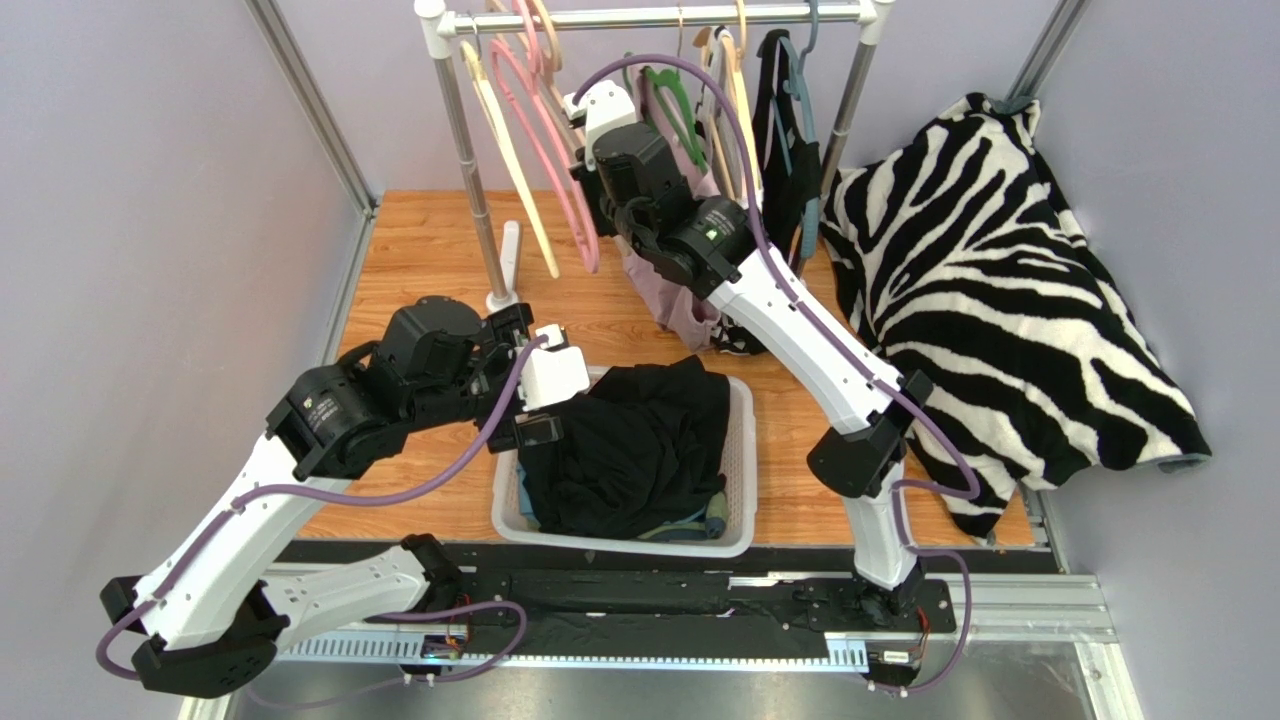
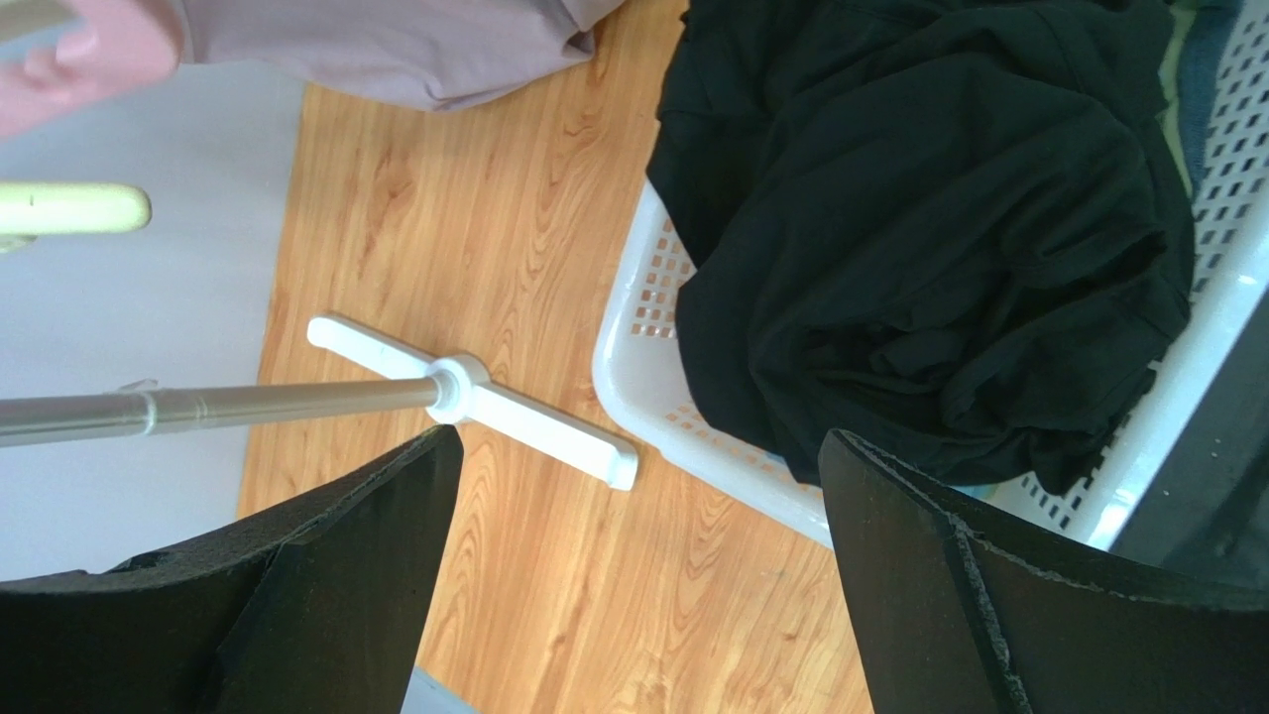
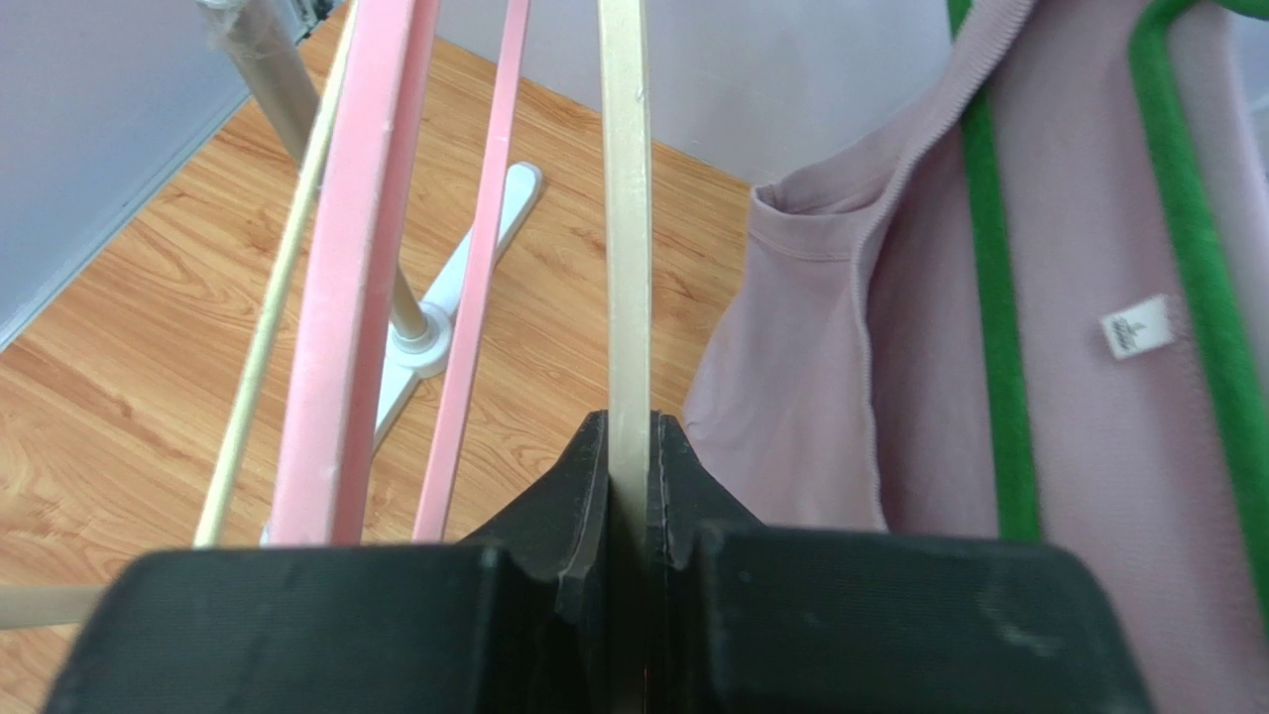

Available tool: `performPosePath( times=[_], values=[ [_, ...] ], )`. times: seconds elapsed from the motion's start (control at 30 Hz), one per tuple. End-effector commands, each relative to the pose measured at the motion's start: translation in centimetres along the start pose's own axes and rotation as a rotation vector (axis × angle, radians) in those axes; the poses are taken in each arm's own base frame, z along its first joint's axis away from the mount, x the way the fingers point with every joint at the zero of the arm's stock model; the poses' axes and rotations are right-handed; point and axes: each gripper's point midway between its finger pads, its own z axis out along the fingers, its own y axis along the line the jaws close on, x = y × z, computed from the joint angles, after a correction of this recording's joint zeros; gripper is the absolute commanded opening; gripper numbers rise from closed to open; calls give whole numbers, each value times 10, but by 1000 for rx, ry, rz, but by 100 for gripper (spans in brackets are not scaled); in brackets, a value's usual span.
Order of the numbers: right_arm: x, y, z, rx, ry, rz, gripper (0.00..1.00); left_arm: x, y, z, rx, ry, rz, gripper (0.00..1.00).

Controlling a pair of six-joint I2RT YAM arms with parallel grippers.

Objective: Remove the tank top from the hanger
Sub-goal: Place the tank top in the bin, then pick up the hanger from the clothesline.

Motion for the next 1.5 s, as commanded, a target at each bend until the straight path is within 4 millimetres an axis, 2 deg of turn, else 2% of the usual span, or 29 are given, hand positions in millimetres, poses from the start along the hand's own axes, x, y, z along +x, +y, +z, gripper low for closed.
performPosePath(
  times=[0.0,0.03,0.07,0.1,0.2,0.37,0.5,0.63,0.67,0.83,1.03,1.17,1.27,1.33,1.47],
  values=[
    [-24,-32,-50,58,-39,29,2,-12,20,-8,-86,-35,-23,99],
    [-27,-34,-56,56,-46,36,8,-13,21,-8,-89,-37,-23,99],
    [-40,-42,-74,50,-79,56,15,-16,24,-9,-98,-50,-32,99],
    [-37,-39,-78,18,-71,53,31,-18,24,-8,-95,-54,-36,99],
    [-42,-42,-98,-31,-87,60,70,-22,27,-5,-88,-57,-43,99],
    [-36,-44,-107,-45,-75,59,77,-26,29,-3,-84,-57,-48,99],
    [-40,-66,-115,10,-90,86,79,-26,30,-3,-83,-51,-50,99],
    [-36,-92,-115,37,-83,130,79,-27,31,-5,-89,-57,-53,99],
    [-27,-94,-111,41,-62,136,79,-27,31,-6,-90,-60,-54,99],
    [-15,-113,-102,67,-39,164,79,-28,29,-8,-82,-68,-60,99],
    [-11,-97,-103,-24,-24,196,80,-25,27,-5,-74,-61,-61,99],
    [-30,-98,-124,-52,-93,205,81,-25,26,-3,-70,-58,-60,99],
    [-42,-103,-132,-40,-138,199,81,-25,26,-3,-69,-59,-58,99],
    [-48,-105,-132,-31,-149,199,81,-26,26,-3,-66,-63,-59,99],
    [-44,-105,-122,-25,-128,195,81,-26,26,-4,-64,-62,-60,99]
  ],
)
